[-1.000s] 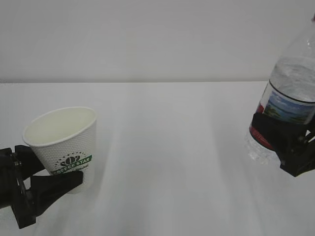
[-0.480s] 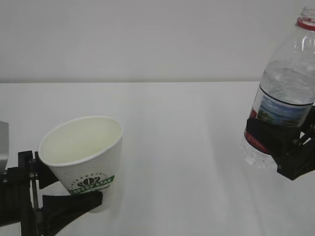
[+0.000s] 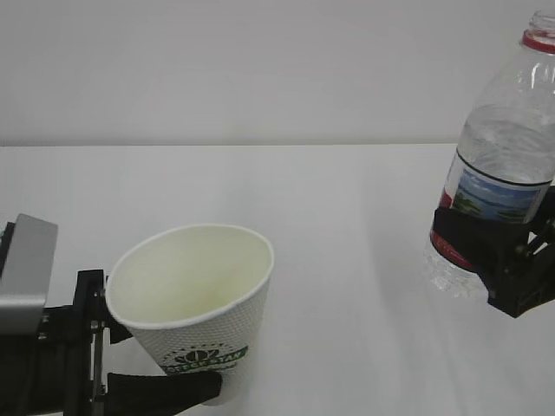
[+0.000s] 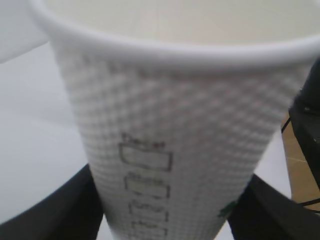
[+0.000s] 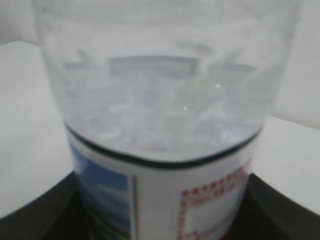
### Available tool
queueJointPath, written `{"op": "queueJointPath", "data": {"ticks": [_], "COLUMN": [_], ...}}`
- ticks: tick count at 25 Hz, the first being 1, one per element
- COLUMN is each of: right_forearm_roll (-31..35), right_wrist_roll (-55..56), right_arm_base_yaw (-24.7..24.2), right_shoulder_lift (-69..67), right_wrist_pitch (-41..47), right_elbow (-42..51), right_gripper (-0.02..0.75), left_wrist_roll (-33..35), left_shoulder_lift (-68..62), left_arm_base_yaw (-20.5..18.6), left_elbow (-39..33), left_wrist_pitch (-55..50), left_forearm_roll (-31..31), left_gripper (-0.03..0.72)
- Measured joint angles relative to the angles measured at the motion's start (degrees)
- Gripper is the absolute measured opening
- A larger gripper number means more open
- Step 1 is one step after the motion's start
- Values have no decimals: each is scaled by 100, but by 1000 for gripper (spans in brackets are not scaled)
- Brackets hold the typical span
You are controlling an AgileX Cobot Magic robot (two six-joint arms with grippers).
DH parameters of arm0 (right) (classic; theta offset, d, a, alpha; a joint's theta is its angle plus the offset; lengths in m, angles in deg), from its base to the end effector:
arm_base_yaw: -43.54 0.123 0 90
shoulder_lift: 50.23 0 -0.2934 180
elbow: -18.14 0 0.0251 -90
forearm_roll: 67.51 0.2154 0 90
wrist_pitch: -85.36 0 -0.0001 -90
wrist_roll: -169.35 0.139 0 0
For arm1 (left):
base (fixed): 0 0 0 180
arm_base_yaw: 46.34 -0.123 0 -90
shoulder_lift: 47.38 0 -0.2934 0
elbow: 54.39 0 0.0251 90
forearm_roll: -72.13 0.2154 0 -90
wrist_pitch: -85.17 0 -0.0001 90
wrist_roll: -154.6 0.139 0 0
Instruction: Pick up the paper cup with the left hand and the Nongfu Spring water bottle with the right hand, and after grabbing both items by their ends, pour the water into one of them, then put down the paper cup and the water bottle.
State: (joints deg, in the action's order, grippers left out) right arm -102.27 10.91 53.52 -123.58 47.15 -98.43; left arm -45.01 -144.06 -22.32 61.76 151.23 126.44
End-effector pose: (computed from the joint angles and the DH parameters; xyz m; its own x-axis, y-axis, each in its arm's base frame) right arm 0.1964 0.0843 0.2330 -0.1734 -0.1470 -0.9738 -0.5246 0.8507 -0.0350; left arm 0.1574 -0.1831 0.1911 -0.1180 0.1781 -0.9769 0.9526 0.2983 -0.0607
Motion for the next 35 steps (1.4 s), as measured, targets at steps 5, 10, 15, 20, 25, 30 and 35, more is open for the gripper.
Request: {"op": "queueJointPath", "data": {"ticks": [5,10,15,20,25,30,35], "right_forearm_roll": [0,0,0,0,-10,-20,-20], "right_wrist_roll": [0,12,12,12,20,20,20], "right_arm_base_yaw": [0,0,0,0,0,0,0], "right_shoulder_lift": [0,0,0,0,0,0,0], "right_wrist_pitch": [9,13,22,22,22,22,22], "right_elbow": [0,0,-3,-3,-3,-3,-3], "right_gripper": [512,512,512,512,512,512,512], "left_wrist_roll": [-4,-13,-13,-13,-27,-40,-312], "left_shoulder_lift": [0,0,0,0,0,0,-47], "left_arm_base_yaw": [253,319,319,341,747,1142,1233], "left_elbow": [145,145,145,223,431,670,936], "left_wrist_pitch": [0,0,0,0,-26,-277,-480], "left_forearm_roll": [-149,-220,-215,-9,-9,-343,-423], "left_gripper": [512,512,512,512,512,512,512]}}
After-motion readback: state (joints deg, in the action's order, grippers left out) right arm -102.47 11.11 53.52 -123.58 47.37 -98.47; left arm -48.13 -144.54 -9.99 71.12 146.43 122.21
